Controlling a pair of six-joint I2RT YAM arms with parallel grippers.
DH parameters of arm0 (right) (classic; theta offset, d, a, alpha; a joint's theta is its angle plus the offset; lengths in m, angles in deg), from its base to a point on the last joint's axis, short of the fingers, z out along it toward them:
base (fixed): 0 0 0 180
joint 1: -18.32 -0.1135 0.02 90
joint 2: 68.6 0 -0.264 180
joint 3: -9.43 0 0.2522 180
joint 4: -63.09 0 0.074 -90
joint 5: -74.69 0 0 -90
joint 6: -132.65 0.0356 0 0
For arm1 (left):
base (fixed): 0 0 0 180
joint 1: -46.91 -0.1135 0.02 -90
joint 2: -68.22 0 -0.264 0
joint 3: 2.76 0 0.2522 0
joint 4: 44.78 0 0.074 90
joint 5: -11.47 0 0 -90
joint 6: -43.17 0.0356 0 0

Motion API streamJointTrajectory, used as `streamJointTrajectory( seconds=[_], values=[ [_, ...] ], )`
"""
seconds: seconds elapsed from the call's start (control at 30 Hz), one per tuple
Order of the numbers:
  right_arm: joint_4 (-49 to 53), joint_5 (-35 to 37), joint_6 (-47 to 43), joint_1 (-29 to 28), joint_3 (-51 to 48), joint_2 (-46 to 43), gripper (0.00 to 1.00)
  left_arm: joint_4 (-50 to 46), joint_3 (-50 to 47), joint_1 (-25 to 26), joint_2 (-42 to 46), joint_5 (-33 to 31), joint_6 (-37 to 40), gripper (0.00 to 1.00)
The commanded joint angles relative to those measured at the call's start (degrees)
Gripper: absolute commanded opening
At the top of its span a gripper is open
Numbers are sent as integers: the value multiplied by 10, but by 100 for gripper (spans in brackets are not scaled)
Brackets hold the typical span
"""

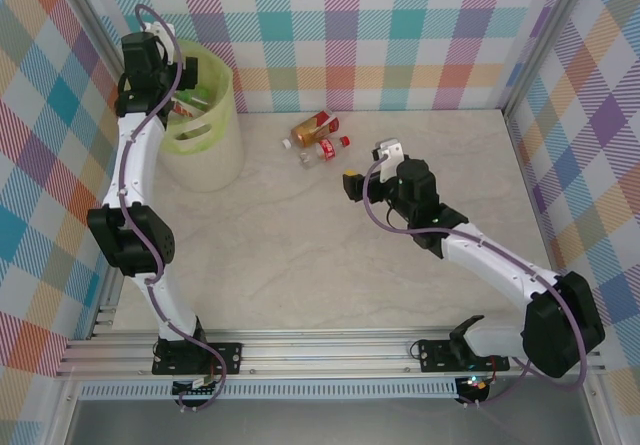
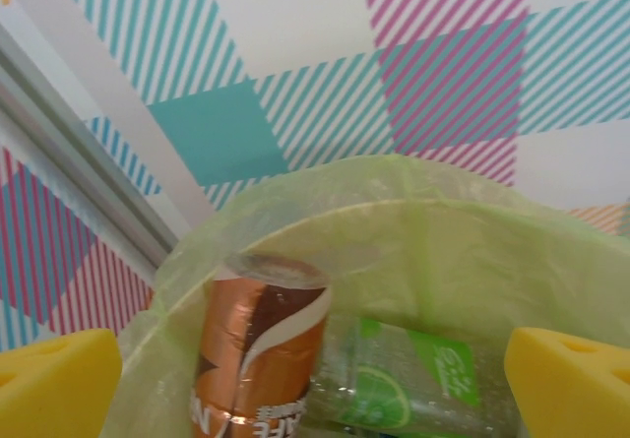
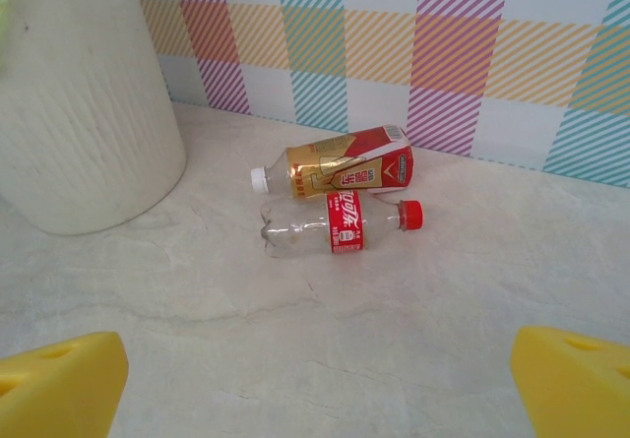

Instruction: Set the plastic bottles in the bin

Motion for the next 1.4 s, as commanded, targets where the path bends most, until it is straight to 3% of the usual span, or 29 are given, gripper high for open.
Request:
streamJointTrajectory(
  seconds=[0.0,0.17,0.47,0.7,0.9,1.1,1.27,1.37],
  values=[
    [3,2,12,-3,17,6,100,-12,6,21,46,37,-16,100],
    [8,9,7,-3,16,4,100,-17,-11,52,65,74,-41,100],
    [6,27,18,-3,9,6,100,-59,-16,179,73,112,-94,100],
    [2,59,47,-3,10,11,100,-101,23,239,-15,89,-170,100],
    [29,70,57,-2,6,-3,100,-119,63,252,-100,79,-218,100],
    [38,89,56,-3,-19,-38,100,-172,133,252,-189,89,-179,100],
    [42,106,64,-3,-39,-63,100,-144,56,262,-191,186,-107,100],
    [46,110,60,-3,-41,-68,100,-150,51,273,-213,171,-78,100]
  ],
)
